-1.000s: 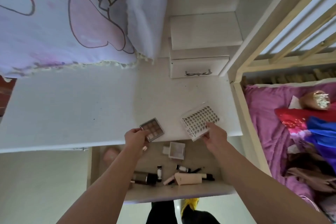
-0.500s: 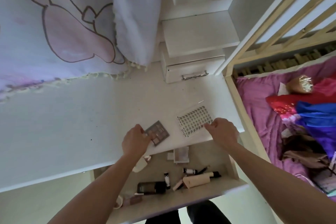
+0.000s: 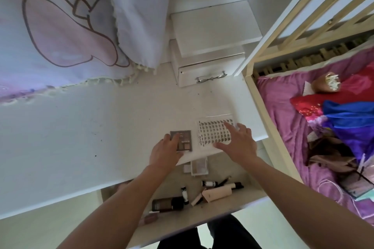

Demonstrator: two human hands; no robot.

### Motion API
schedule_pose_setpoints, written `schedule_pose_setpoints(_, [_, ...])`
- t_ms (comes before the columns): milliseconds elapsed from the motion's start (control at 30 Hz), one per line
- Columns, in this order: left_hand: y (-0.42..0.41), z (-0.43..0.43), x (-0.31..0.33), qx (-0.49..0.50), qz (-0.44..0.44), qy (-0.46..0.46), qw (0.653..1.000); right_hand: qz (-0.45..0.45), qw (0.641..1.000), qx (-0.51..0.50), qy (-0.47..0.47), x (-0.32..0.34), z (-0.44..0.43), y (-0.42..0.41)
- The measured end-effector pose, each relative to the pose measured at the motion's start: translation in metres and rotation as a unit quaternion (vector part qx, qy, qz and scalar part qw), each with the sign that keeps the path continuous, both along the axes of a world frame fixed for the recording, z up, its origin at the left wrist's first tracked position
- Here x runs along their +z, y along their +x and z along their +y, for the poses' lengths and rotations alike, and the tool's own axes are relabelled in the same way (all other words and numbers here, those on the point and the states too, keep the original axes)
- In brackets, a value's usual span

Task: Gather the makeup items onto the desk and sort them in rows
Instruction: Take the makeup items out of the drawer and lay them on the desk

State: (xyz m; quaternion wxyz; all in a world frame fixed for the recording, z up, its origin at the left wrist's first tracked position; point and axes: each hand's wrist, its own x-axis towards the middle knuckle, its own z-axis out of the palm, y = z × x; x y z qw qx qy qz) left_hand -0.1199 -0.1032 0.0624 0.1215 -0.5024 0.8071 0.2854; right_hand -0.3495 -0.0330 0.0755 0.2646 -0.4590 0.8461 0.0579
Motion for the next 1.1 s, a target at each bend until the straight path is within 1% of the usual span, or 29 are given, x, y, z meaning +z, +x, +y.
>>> schedule_pose_setpoints(100, [-0.003,0.006,-0.002,0.027,0.015,-0.001,1.0,0.0,0.999,-0.046,-0.01,-0.004,0.01,-0.003])
schedule_pose_setpoints(233, [-0.002,0.009,-0.002,0.027,0.006,-0.002,1.0,0.013,0.997,-0.081,-0.01,-0.006,0.011,-0.005])
schedule_pose_setpoints(300, [-0.003,0.008,-0.004,0.032,0.008,0.002,0.999,0.018,0.997,-0.078,-0.01,-0.007,0.01,-0.008])
schedule_pose_setpoints(433, [0.002,0.017,0.0,0.053,0.013,0.006,0.998,-0.008,0.999,-0.044,-0.002,-0.005,0.015,-0.017])
schedule_pose_setpoints(500, [0.007,0.027,0.004,0.068,0.019,-0.026,0.997,-0.003,0.999,-0.029,-0.046,-0.003,0.024,-0.021])
schedule_pose_setpoints(567, [0.012,0.042,0.011,0.087,0.027,-0.057,0.994,0.0,0.991,-0.002,-0.132,0.001,0.035,-0.021])
schedule_pose_setpoints(633, [0.018,0.062,0.013,0.109,0.034,-0.072,0.991,-0.02,0.981,0.023,-0.189,0.007,0.051,-0.016])
schedule_pose_setpoints(667, [0.02,0.074,0.014,0.118,0.032,-0.074,0.99,-0.042,0.979,0.032,-0.196,0.008,0.061,-0.012])
schedule_pose_setpoints(733, [0.024,0.1,0.01,0.137,0.017,-0.061,0.989,-0.08,0.978,0.065,-0.181,0.004,0.085,-0.007])
schedule_pose_setpoints(767, [0.025,0.112,0.006,0.151,0.012,-0.043,0.987,-0.094,0.98,0.086,-0.155,-0.002,0.096,-0.005])
schedule_pose_setpoints(867, [0.026,0.146,-0.01,0.21,-0.013,0.036,0.977,-0.135,0.984,0.119,-0.002,-0.028,0.118,-0.005])
schedule_pose_setpoints(933, [0.024,0.164,-0.024,0.24,-0.025,0.073,0.968,-0.161,0.976,0.128,0.066,-0.048,0.122,-0.005])
schedule_pose_setpoints(1000, [0.021,0.175,-0.036,0.26,-0.021,0.093,0.961,-0.147,0.972,0.161,0.083,-0.065,0.118,-0.002])
schedule_pose_setpoints(1100, [0.018,0.186,-0.051,0.288,-0.018,0.104,0.952,-0.1,0.968,0.222,0.061,-0.087,0.098,0.006])
